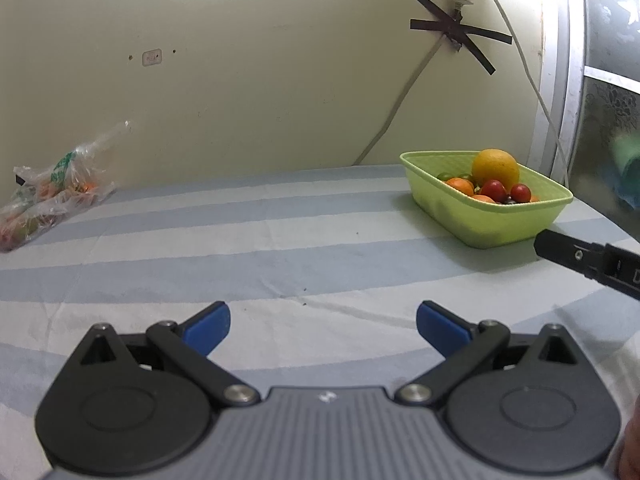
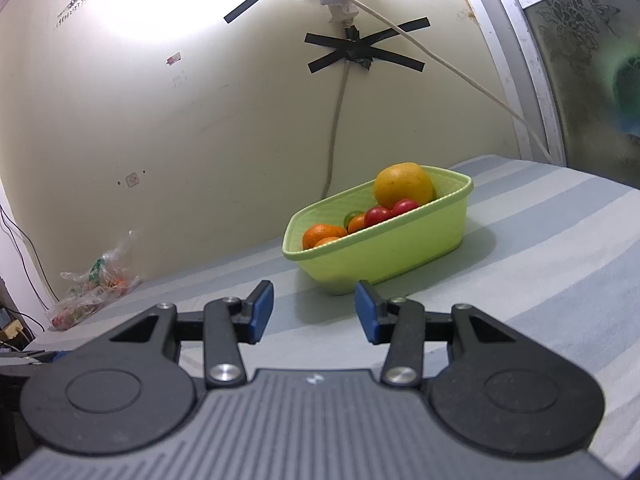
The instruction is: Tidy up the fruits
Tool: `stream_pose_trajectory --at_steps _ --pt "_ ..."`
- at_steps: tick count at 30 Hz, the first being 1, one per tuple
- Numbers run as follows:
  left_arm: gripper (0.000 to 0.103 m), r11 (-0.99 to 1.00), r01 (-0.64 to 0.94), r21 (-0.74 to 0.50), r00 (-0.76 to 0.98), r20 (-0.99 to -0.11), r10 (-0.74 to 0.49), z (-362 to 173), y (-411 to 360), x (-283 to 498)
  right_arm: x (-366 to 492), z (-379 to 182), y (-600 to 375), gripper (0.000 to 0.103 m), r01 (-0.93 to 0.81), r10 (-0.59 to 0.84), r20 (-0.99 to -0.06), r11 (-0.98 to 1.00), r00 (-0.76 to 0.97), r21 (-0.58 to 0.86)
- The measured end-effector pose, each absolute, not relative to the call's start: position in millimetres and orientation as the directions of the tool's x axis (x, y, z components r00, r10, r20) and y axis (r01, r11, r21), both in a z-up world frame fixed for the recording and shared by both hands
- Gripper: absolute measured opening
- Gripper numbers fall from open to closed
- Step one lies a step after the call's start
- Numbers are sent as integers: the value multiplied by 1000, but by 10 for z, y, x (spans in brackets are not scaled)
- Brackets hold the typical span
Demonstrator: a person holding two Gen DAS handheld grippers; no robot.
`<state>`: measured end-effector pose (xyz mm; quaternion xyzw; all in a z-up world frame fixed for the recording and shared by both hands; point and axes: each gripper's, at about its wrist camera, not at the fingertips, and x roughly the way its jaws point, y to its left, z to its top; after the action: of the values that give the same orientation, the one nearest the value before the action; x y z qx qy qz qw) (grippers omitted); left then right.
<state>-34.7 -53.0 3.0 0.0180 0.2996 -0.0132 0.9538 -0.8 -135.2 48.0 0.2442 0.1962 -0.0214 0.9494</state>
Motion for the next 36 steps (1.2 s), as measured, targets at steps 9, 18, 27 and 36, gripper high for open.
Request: stream_pose_trajectory --at_steps 9,18,27,36 --pt "103 998 13 58 820 -572 22 28 -531 -342 -7 477 -1354 48 135 57 -383 879 922 457" --pt "103 996 21 84 803 -595 33 -22 -569 -320 -16 487 -1355 49 135 56 -380 878 923 459" --pt "103 995 22 97 795 -606 42 -40 -585 -295 -30 488 -1370 52 128 62 -369 874 927 468" --pt "103 993 25 114 790 -611 50 -64 -624 -295 -32 485 -1377 52 124 64 -366 875 929 468"
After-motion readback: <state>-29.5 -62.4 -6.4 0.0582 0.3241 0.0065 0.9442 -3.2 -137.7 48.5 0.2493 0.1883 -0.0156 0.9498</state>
